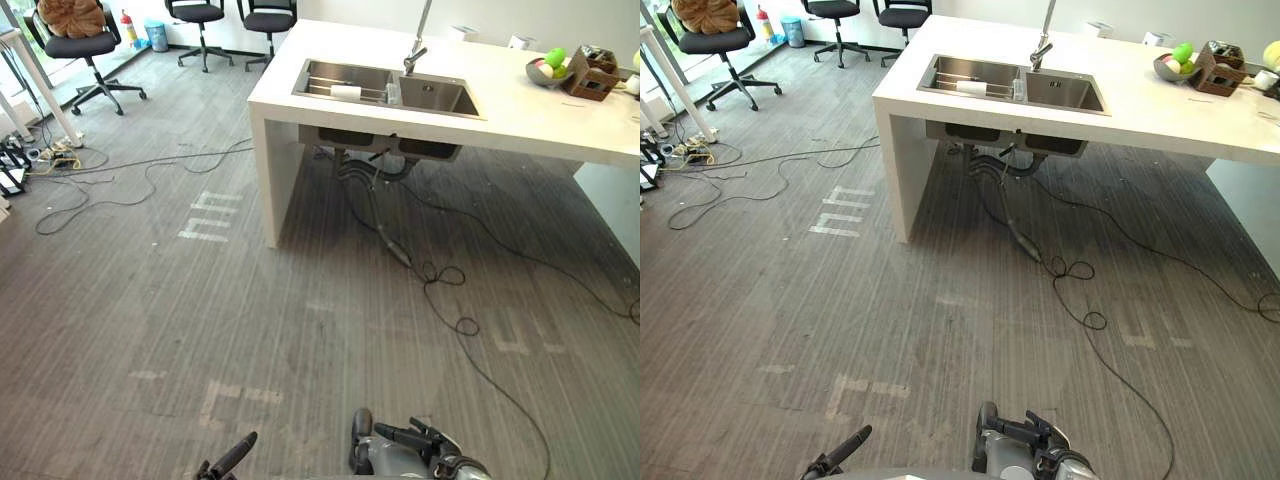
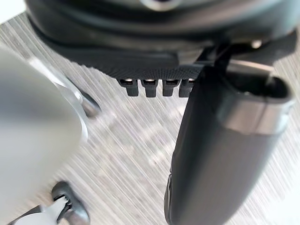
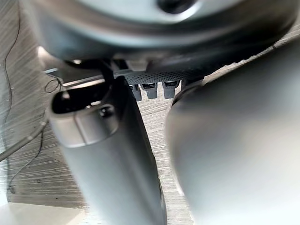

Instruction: Walk over to the sink, pick up the cup, carry it to the dishwasher, place the cup inside the dishwasher, then close the dishwasher door

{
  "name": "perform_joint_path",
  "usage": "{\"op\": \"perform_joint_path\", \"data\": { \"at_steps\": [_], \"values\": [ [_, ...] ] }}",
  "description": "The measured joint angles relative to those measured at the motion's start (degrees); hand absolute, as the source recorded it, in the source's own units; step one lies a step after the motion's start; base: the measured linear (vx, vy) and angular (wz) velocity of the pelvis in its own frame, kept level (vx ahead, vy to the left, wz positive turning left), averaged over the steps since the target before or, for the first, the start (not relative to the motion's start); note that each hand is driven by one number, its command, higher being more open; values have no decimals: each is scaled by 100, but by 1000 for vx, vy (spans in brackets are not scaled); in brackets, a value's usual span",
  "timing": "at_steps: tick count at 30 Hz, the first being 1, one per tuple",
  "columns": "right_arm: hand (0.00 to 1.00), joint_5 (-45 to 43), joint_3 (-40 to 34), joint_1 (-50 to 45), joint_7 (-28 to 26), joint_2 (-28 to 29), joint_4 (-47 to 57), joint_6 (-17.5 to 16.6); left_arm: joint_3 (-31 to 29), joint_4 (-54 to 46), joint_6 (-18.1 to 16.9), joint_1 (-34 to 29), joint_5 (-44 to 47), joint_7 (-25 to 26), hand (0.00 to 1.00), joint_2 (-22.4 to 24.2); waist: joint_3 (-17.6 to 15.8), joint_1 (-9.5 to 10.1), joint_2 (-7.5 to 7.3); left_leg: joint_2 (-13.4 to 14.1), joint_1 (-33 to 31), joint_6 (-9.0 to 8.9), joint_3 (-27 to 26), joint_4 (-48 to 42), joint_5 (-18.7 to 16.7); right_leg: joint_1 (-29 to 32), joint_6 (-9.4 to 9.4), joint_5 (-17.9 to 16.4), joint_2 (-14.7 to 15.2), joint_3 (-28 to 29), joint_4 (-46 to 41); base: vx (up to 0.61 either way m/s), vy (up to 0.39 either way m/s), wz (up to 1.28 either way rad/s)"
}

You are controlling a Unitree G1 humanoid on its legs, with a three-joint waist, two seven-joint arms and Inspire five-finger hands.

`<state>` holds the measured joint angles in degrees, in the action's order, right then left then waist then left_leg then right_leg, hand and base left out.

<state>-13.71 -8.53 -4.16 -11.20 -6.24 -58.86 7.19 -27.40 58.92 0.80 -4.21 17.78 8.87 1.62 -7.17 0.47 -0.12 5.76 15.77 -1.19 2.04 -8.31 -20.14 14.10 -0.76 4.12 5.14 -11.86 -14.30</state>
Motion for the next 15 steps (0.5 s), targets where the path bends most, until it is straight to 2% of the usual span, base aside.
{"op": "perform_joint_path", "data": {
  "at_steps": [1,3,4,5,6,7,8,10,11,12,13,14,15],
  "values": [
    [100,0,7,17,48,-60,7,-14,-99,-10,-14,26,-176,-15,100,206,169,34,144,213,109,4,201,-290,38,98,128,-697,-115,-187,-788,706,-386,44],
    [100,4,-10,4,65,-69,-50,23,-154,-54,-42,56,-332,10,100,244,226,50,166,270,-139,2,322,-1057,212,-20,179,-1070,-171,-245,-1021,566,-312,18],
    [100,-26,-40,-29,66,-71,-40,65,-158,-14,-42,25,-373,92,100,260,318,3,235,323,-489,-153,360,-2023,511,-224,215,-1317,-265,-288,-1020,557,-295,4],
    [100,-35,-100,-30,66,-71,-38,76,-158,-2,-43,34,-428,120,100,268,339,0,269,355,-683,-281,361,-2482,715,-327,235,-1395,-319,-294,-974,674,-306,-2],
    [100,-57,-182,-57,69,-71,-41,105,-157,-1,-65,41,-467,157,100,289,365,18,314,420,-984,-594,357,-3205,1175,-533,266,-1475,-418,-289,-823,580,-181,-6],
    [100,-75,-238,-81,90,-70,-52,165,-153,-17,-151,33,-677,220,100,287,379,26,350,553,-1454,-770,282,-4211,1381,-881,319,-1537,-547,-282,-542,582,-155,-7],
    [100,-76,-235,-81,117,-60,-80,197,-137,-41,-250,25,-896,261,100,279,372,23,344,627,-1773,-681,147,-4849,1325,-1192,340,-1550,-618,-272,-289,468,-92,-3],
    [100,-82,-225,-80,136,-30,-120,247,24,-108,-421,6,-1373,426,100,226,328,44,269,598,-2242,-559,-48,-5386,1126,-1752,342,-1550,-638,-255,137,467,-74,-1],
    [100,-120,-204,-72,139,-27,-121,290,406,-260,-619,-45,-1833,653,100,174,301,83,224,512,-2642,-503,-202,-5397,918,-2101,330,-1540,-607,-222,436,580,-46,-15],
    [100,-263,-173,-55,153,-33,-116,323,908,-602,-798,-103,-2303,895,100,134,270,198,180,434,-3077,-320,-426,-5157,682,-2326,326,-1538,-538,-124,652,472,3,-24],
    [100,-339,-154,-26,156,-30,-114,347,1171,-815,-856,-113,-2572,1002,100,93,235,267,132,360,-3276,-182,-538,-4922,572,-2419,325,-1539,-469,-71,737,460,79,-40],
    [100,-466,-22,95,151,-16,-117,383,1733,-1337,-949,-121,-3008,1173,100,-64,155,377,25,164,-3605,5,-770,-4162,461,-2536,321,-1542,-274,38,795,456,148,-49],
    [100,-480,83,256,111,-12,-113,381,2220,-1964,-1000,-121,-3418,1266,100,-249,95,447,-57,-23,-3791,17,-940,-2950,627,-2591,298,-1556,-74,209,792,457,179,-56]
  ]
}}
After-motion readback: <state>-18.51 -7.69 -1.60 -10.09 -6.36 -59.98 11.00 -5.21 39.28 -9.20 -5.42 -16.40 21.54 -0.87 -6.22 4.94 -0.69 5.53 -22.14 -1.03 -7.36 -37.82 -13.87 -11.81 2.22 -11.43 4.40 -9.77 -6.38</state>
